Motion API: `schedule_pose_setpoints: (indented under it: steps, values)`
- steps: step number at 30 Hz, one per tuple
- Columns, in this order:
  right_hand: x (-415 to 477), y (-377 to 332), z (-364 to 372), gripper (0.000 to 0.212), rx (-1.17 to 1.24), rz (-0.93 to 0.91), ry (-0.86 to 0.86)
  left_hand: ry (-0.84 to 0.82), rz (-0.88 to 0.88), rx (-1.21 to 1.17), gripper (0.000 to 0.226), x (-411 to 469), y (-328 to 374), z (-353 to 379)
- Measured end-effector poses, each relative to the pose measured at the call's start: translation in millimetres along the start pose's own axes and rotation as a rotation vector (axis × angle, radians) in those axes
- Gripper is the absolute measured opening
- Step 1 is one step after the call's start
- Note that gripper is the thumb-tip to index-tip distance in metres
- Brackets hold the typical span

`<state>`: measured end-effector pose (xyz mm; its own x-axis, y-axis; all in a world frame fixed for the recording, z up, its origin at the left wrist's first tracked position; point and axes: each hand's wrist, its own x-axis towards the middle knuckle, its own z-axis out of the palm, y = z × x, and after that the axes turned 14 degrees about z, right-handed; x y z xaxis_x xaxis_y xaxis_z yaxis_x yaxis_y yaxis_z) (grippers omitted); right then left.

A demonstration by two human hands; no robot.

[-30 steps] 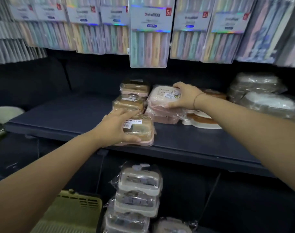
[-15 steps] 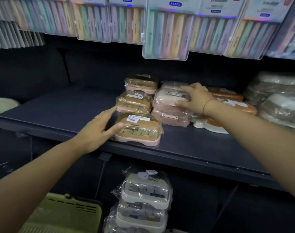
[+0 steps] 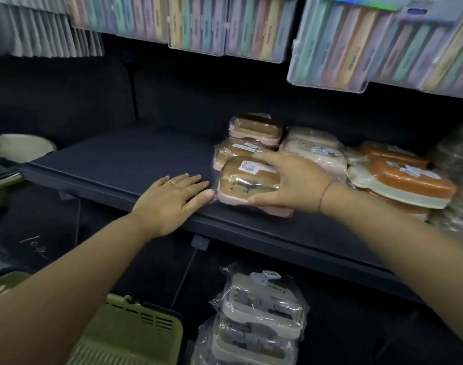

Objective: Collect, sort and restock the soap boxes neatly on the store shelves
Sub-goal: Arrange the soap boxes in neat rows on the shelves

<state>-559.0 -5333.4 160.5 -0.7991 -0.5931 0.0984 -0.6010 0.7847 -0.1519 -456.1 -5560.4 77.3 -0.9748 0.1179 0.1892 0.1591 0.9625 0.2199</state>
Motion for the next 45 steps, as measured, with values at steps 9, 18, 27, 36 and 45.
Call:
schedule_pose_setpoints:
  steps: [9, 18, 27, 36, 45]
  values:
    - [98.4, -14.2, -12.3, 0.089, 0.148, 0.157, 0.139, 0.028, -0.004, 0.012, 0.100, 2.4, -0.5, 2.4]
    - [112.4, 0.3, 3.0, 0.076, -0.119, 0.288, 0.158, 0.029, -0.013, 0.036, 0.100, 2.7, 1.4, 4.4]
    - [15.8, -11.8, -6.7, 0.086, 0.041, 0.106, 0.275, 0.051, -0.083, 0.066, 0.088, -3.8, 8.2, 6.4]
    - [-241.2, 53.5, 82.9, 0.054, 0.539, 0.171, 0.187, 0.477, 0.150, -0.289, 0.074, -94.1, 134.3, 62.5]
    - [-278.6, 94.7, 204.7, 0.114, 0.205, 0.419, -0.465, -0.177, 0.215, -0.075, 0.103, -62.5, 140.8, 64.9]
